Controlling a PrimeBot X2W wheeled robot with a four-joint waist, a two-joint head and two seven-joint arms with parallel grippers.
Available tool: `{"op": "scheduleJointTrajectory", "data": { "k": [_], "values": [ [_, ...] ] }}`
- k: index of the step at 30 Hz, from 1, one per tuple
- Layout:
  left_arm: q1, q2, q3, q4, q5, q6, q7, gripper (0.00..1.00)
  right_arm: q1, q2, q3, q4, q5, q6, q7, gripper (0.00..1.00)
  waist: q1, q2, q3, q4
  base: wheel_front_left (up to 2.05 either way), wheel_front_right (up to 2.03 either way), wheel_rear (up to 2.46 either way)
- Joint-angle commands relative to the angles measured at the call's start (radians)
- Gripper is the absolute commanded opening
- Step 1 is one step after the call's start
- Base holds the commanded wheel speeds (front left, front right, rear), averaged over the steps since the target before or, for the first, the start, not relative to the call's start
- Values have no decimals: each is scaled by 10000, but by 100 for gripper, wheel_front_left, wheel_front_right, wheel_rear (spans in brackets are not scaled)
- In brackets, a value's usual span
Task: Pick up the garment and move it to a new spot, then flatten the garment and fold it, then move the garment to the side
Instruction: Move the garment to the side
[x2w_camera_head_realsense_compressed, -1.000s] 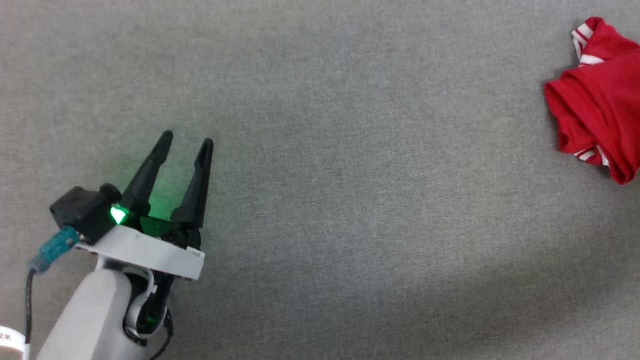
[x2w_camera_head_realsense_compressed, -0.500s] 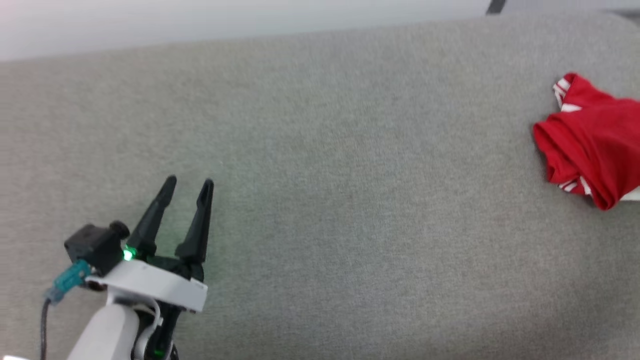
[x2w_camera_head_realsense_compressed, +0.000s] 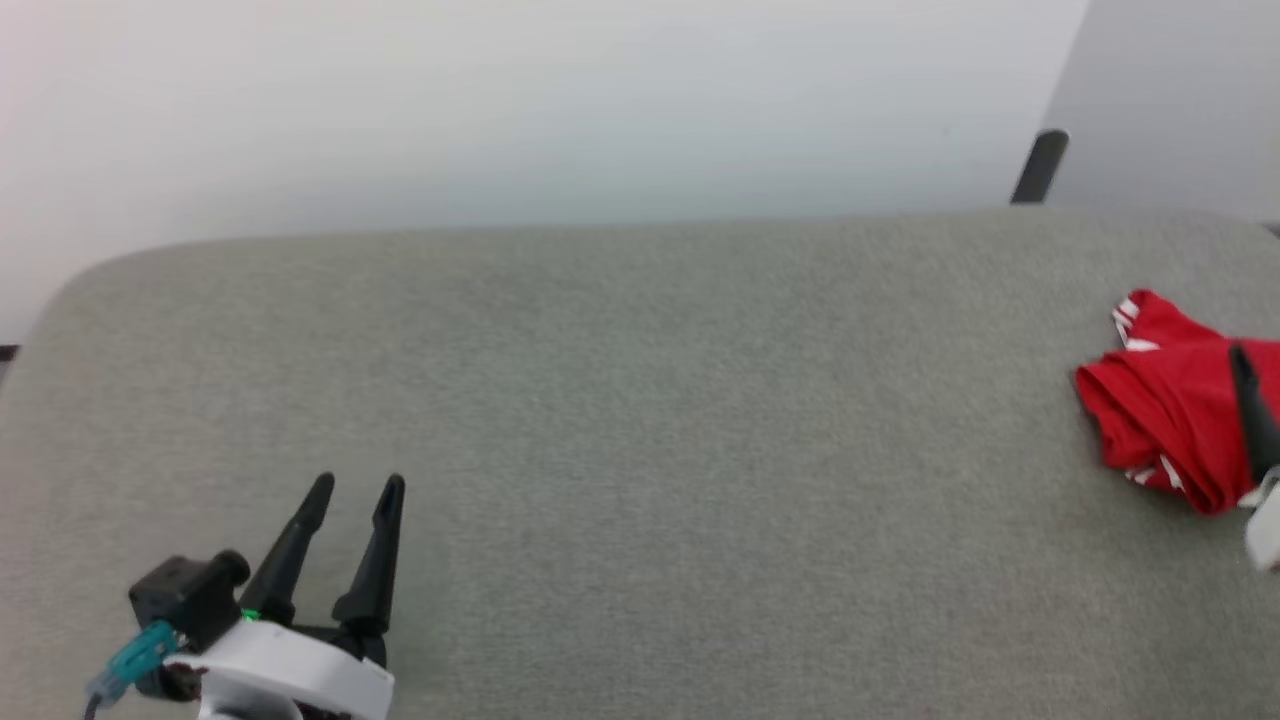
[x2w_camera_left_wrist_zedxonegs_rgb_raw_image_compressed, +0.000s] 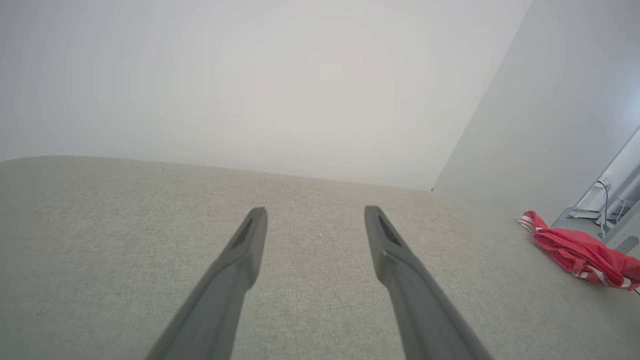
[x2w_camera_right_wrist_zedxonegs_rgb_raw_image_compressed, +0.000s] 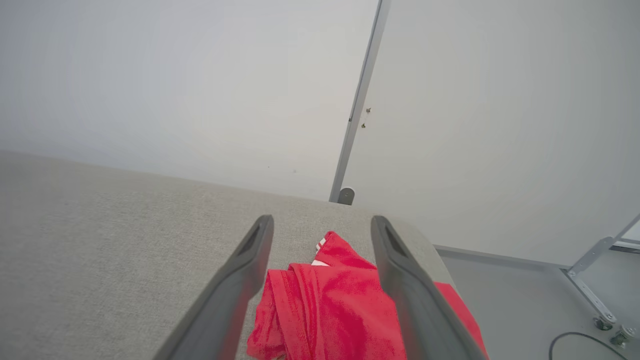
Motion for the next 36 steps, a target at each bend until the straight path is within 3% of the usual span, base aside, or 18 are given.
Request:
{"op": "scheduleJointTrajectory", "data": {
  "k": [1,9,22,36],
  "values": [
    [207,-5,48,-40,69,1,10,100,513,244,-427,-373,-218,-15,-40,100,1,0,-671,633,0,0,0],
    [815,-34,519,-198,277,1,10,100,3267,1896,-2443,-3067,-1742,-15,-40,100,1,0,-959,926,0,0,0],
    [1602,-235,1173,-457,771,1,10,100,5725,3807,-3558,-5168,-2441,-15,-5,100,1,0,-1310,1256,0,0,0],
    [1745,-340,1441,-563,1438,1,10,100,6508,4372,-3704,-5887,-2767,-15,203,100,1,0,-1368,1455,0,0,0]
  ]
}}
